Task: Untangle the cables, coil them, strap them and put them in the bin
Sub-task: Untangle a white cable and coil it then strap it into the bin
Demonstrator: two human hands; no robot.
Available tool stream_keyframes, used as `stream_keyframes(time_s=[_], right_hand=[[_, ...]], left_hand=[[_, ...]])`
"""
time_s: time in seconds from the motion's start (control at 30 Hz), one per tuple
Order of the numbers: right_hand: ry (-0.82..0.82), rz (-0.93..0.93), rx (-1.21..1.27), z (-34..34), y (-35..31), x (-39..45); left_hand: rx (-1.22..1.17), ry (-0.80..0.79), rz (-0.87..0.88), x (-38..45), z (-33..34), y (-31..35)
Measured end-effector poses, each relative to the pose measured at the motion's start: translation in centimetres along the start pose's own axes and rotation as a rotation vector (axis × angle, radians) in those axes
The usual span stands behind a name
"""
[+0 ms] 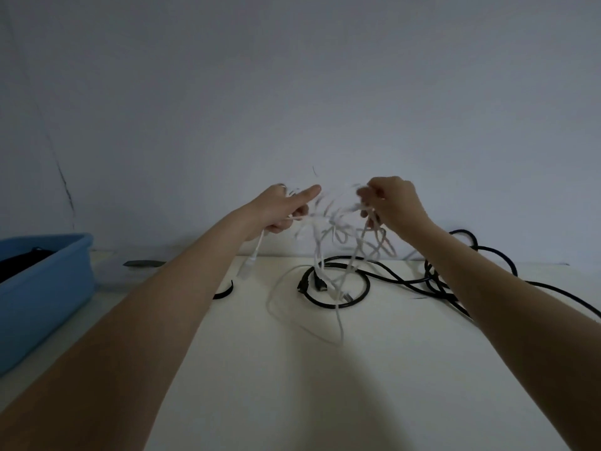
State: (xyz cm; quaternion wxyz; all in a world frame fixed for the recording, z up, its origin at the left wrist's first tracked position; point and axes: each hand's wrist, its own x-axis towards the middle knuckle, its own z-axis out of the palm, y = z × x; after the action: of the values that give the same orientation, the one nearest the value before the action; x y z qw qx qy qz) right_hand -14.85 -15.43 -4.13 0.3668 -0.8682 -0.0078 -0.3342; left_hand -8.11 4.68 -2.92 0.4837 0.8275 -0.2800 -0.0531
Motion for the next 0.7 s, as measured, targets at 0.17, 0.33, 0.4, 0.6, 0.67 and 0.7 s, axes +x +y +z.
stream_keyframes(time_s=[0.17,0.33,0.4,0.6,0.67,0.7], right_hand=[[0.306,0.251,0.248,-1.8,2.3,0.1],[0.154,0.083,-0.167,-3.3,3.1,0.2],[-0.053,0.009,-0.269,-3.4,2.3,0.0],[0.209,0.071,0.387,-1.9,0.5,0.7],[0.325,0.156,0.433,-2.2,0.4,1.4],[0.332,0.191,0.375,-2.1,0.6,1.6]], left_hand=[[0.143,-0.002,0.005,-0.5,-1.8,-1.7],[0.185,0.046,-0.022,-0.1,-1.7,-1.7],[0.107,0.008,-0.07,-0.1,-1.6,-1.9],[0.238,-0.546,-0.27,-1.6,1.3,-0.8],[0.035,-0.67,-0.235,-2.3,1.8,0.0],[-0.132,-0.702,-0.177,-2.6,1.8,0.6]])
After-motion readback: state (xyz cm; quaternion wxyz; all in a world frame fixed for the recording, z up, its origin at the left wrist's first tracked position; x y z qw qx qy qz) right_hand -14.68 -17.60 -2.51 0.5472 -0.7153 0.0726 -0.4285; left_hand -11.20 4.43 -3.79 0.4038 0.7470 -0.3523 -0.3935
